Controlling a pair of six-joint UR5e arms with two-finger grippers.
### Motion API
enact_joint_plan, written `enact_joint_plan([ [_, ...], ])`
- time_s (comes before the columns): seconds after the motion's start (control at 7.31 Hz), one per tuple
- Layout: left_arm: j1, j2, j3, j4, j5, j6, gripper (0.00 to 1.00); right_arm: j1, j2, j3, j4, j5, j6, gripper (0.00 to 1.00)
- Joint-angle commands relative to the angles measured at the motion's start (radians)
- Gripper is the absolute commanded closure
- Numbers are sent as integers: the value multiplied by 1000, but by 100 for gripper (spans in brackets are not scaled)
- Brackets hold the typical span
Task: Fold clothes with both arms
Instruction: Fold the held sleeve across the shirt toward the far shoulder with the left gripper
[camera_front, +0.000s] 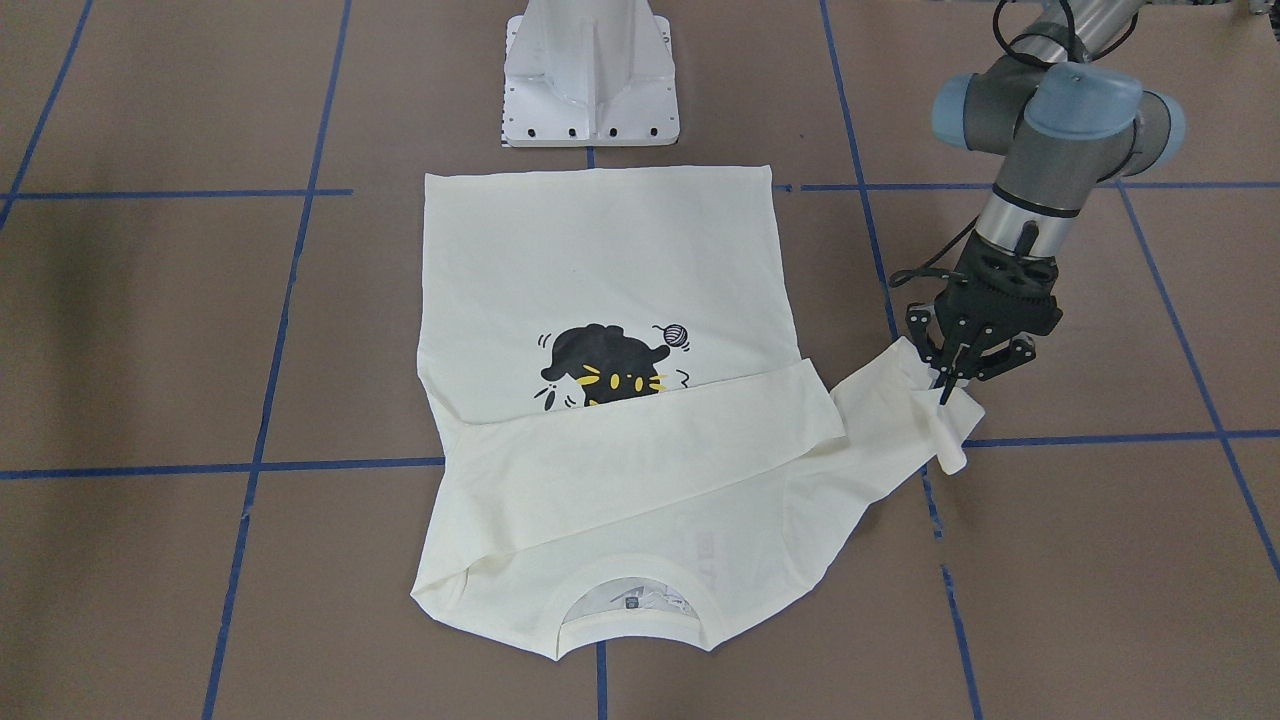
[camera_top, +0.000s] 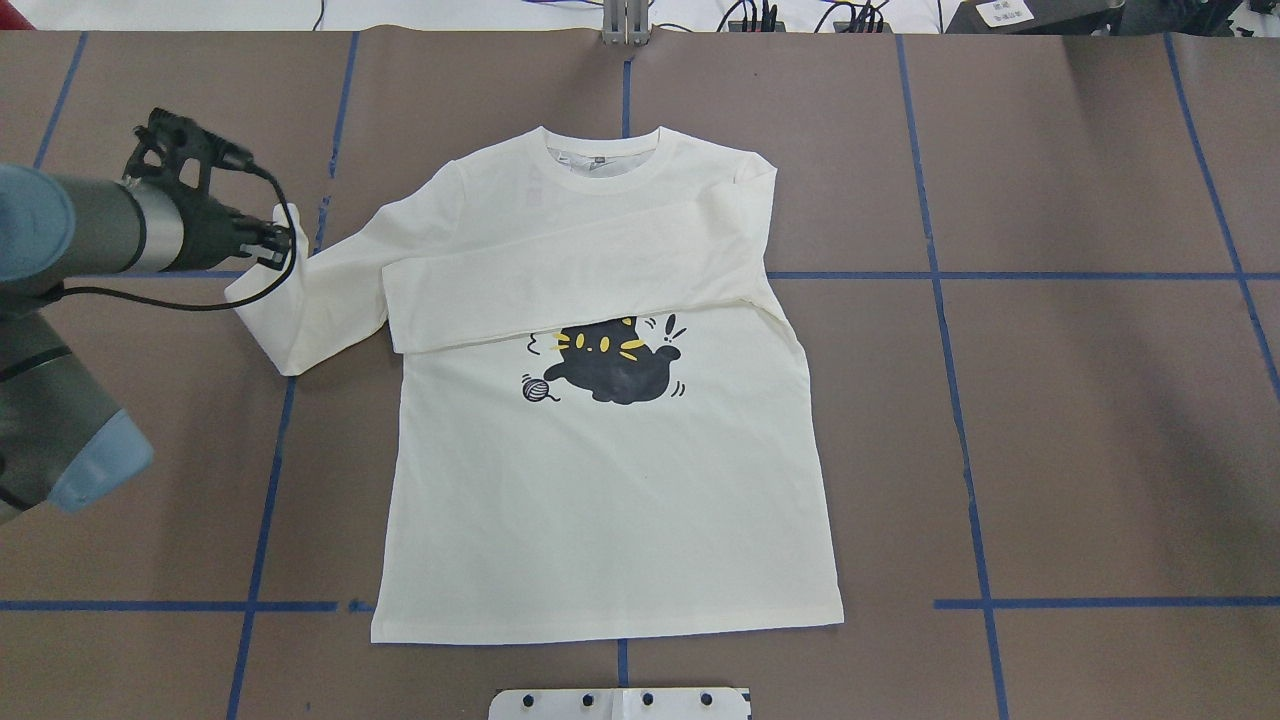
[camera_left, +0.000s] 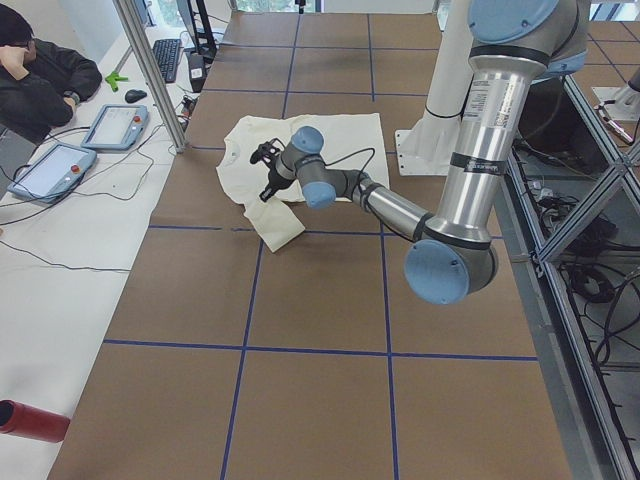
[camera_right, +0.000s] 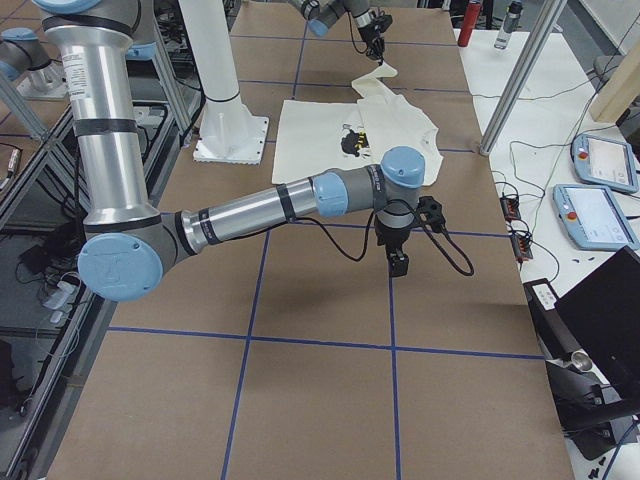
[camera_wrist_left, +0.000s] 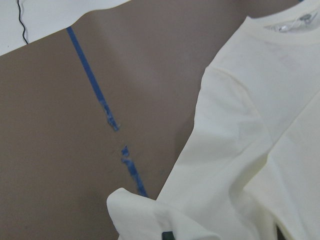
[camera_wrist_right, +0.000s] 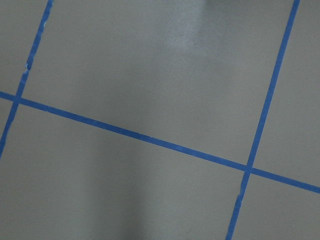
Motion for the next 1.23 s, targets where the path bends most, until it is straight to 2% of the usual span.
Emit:
enact_joint_plan([
  [0.0,-7,-288,2,306,1,-112,100,9,2,2,0,1,0,0],
  [0.14,1,-404,20,379,-1,-135,100,14,2,2,0,1,0,0],
  [0.27,7,-532,108,385,-3,-152,100,15,5,0,0,1,0,0],
  [0.41,31,-664,250,386,11,-193,100,17,5,0,0,3,2,0],
  [0.55,116,-710,328,368,151,-180,100,19,4,2,0,3,2,0],
  [0.68,225,-714,347,328,253,-182,100,19,4,0,0,3,2,0],
  [1.09,312,-734,507,149,283,-182,100,25,2,0,0,3,2,0],
])
